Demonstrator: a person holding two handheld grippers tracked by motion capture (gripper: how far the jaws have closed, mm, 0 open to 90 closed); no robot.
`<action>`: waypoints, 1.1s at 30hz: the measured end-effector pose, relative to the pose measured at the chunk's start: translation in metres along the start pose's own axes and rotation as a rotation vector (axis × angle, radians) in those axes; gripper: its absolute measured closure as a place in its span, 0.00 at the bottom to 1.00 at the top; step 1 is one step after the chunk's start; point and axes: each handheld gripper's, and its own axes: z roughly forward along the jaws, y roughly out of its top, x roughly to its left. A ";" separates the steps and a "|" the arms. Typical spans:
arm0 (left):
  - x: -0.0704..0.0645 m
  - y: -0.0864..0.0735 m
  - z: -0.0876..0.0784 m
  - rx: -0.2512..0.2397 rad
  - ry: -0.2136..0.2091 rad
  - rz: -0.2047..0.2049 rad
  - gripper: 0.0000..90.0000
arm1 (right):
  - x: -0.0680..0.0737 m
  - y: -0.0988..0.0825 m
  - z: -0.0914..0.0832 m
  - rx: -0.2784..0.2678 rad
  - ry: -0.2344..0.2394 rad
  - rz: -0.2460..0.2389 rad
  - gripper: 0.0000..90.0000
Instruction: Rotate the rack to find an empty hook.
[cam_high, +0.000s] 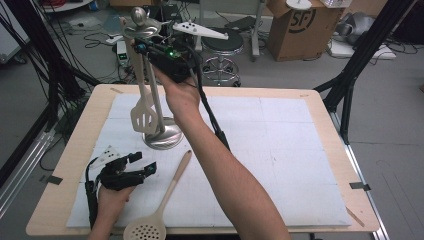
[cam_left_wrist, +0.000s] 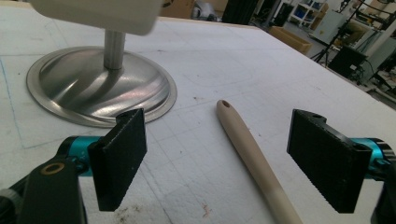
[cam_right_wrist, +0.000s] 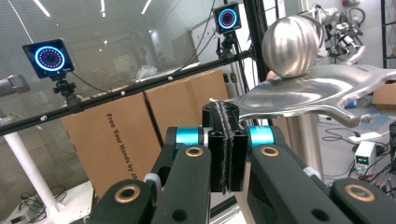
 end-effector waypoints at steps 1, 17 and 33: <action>0.000 0.000 0.000 0.000 -0.001 0.000 0.23 | 0.000 -0.001 0.001 0.001 0.001 0.004 1.00; -0.001 0.000 0.002 0.011 -0.001 0.004 0.23 | -0.033 -0.005 -0.031 -0.028 -0.057 0.042 1.00; 0.000 0.000 0.000 0.007 -0.003 0.005 0.23 | -0.055 -0.006 -0.037 -0.092 -0.063 0.081 1.00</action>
